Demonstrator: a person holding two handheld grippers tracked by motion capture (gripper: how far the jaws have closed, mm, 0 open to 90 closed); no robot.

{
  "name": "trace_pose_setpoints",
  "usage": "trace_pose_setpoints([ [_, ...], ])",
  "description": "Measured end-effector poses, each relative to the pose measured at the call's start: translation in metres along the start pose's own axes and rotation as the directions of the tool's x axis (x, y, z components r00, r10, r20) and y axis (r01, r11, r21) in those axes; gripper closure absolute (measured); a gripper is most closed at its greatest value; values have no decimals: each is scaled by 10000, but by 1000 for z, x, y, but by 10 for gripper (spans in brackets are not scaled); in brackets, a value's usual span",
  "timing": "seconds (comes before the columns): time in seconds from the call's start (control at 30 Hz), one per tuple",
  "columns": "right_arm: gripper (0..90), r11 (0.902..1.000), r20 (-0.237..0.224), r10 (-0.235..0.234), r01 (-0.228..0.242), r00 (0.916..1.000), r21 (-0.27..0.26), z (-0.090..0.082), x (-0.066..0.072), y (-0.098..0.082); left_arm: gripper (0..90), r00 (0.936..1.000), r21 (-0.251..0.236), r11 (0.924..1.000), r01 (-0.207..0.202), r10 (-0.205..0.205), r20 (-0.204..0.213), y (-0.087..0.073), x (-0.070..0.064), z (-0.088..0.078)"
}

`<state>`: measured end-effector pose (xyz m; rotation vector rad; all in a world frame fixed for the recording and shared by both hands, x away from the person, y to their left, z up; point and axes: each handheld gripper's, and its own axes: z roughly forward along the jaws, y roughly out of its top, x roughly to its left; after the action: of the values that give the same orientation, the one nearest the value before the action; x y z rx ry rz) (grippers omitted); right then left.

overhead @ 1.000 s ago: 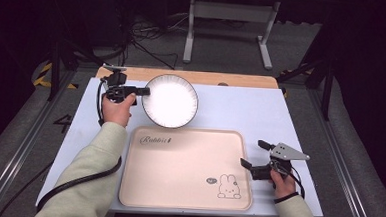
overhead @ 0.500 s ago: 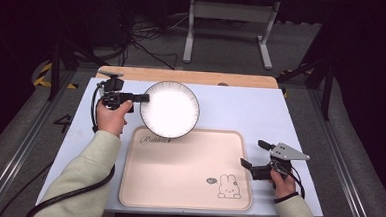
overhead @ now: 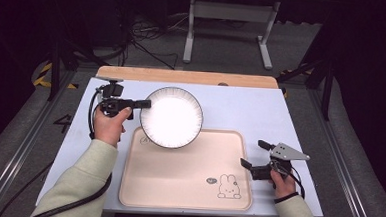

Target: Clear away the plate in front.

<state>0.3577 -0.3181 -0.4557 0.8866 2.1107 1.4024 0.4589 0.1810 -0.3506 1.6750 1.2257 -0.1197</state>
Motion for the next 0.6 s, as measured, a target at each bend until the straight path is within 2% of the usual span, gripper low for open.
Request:
trace_pose_setpoints([
  [0.1, 26, 10000, 18, 0, 0, 10000, 2, 0, 0, 0, 818, 9998, -212, 9996, -189, 187, -82, -4, -2, -7],
  [0.27, 26, 10000, 4, 5, -5, 10000, 2, 0, 0, 0, 815, 9998, -249, 9996, -135, 138, 112, -10, -3, -12],
  [0.43, 26, 10000, 14, -3, 3, 10000, 5, 0, 0, 0, 815, 9974, 70, 9995, 298, -302, 647, -17, 1, -7],
  [0.53, 26, 10000, 7, 2, -2, 10000, 4, 0, 0, 0, 815, 9966, 310, 9992, 261, -284, 768, -22, 0, -4],
  [0.57, 26, 10000, 4, -1, 1, 10000, 3, 0, 0, 0, 815, 9969, 369, 9992, 124, -152, 768, -24, 0, -3],
  [0.6, 26, 10000, 1, 0, 0, 10000, 4, 0, 0, 0, 814, 9964, 406, 9990, 208, -240, 811, -26, -1, -2],
])
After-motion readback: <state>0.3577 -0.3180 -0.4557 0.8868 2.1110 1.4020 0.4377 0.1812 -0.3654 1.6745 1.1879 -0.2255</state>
